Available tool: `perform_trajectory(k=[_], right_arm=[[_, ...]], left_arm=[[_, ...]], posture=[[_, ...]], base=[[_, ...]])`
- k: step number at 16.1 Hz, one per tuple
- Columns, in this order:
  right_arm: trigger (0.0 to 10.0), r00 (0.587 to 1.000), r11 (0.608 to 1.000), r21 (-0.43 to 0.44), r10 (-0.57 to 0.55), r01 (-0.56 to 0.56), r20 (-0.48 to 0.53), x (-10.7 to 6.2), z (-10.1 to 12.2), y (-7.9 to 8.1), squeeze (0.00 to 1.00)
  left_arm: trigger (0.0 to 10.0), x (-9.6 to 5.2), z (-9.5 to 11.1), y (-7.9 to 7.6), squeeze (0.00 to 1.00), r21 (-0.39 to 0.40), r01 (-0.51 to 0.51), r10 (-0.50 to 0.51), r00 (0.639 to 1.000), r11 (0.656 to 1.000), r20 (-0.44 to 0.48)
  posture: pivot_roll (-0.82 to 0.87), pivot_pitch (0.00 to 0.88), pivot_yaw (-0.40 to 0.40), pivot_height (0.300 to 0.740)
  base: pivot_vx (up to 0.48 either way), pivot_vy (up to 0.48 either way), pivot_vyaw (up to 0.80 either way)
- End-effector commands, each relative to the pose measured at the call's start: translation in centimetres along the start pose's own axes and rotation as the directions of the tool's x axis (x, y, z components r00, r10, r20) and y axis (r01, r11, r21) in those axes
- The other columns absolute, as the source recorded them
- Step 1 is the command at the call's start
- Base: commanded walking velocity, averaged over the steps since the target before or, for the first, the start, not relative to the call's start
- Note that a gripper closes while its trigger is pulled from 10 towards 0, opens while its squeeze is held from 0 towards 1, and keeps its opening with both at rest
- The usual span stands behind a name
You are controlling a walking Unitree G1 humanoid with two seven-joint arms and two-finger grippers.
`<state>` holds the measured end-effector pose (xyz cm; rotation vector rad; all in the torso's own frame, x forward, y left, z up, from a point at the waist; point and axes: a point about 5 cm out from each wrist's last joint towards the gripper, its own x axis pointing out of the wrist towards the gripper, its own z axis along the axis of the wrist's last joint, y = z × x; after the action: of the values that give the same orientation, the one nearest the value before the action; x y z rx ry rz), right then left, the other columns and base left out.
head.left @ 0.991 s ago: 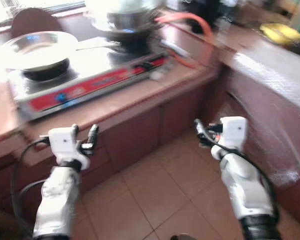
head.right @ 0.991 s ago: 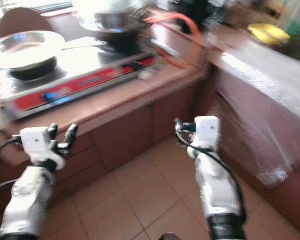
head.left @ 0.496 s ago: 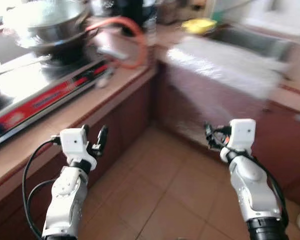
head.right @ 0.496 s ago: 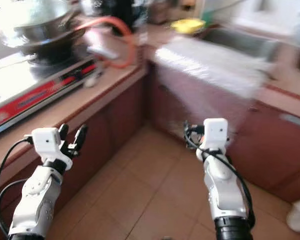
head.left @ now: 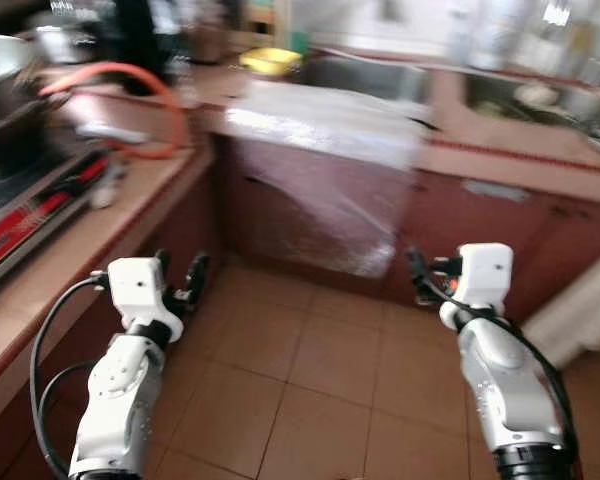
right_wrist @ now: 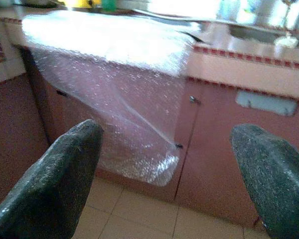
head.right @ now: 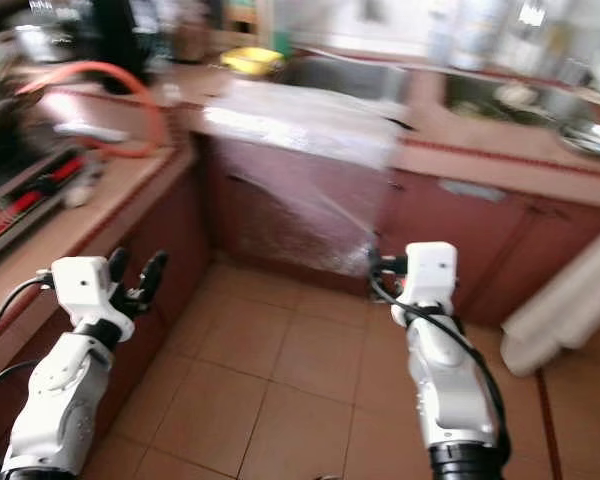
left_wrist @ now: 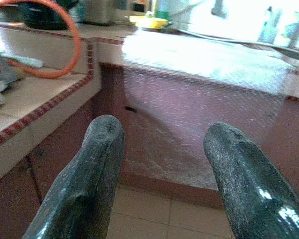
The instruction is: Kitchen organization
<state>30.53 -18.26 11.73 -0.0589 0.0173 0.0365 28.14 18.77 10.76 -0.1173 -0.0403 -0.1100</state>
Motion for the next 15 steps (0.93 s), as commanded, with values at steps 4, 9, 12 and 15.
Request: perform_trajectory(k=[4, 9, 12, 15], right_arm=[[10.0, 0.999, 0.999, -0.02, 0.029, -0.029, 0.043, -0.1, 0.7, 0.5, 0.0], [10.0, 0.998, 0.999, -0.018, 0.046, -0.045, 0.051, 0.0, 0.9, 0.9, 0.0], [10.0, 0.996, 0.998, -0.025, 0.062, -0.06, 0.059, 0.0, 1.1, 1.1, 0.0], [10.0, 0.995, 0.997, -0.029, 0.071, -0.069, 0.064, 0.1, 1.2, 1.2, 0.0]], left_arm=[[10.0, -0.1, 0.1, -0.7, 0.0, -0.023, 0.033, -0.033, 0.999, 0.999, 0.011], [10.0, -0.1, 0.4, -0.7, 0.0, -0.028, 0.033, -0.032, 0.999, 0.999, 0.026], [10.0, -0.2, 0.2, -0.8, 0.0, -0.031, 0.036, -0.035, 0.999, 0.999, 0.025], [10.0, -0.1, 0.2, -0.9, 0.0, -0.034, 0.037, -0.036, 0.999, 0.999, 0.025]], posture=[[-0.15, 0.096, 0.055, 0.74], [-0.15, 0.097, 0.054, 0.74], [-0.15, 0.097, 0.05, 0.74], [-0.15, 0.094, 0.048, 0.74]], base=[[0.0, 0.0, -0.4], [0.136, 0.0, 0.0], [0.425, 0.0, 0.0], [0.465, 0.0, 0.0]])
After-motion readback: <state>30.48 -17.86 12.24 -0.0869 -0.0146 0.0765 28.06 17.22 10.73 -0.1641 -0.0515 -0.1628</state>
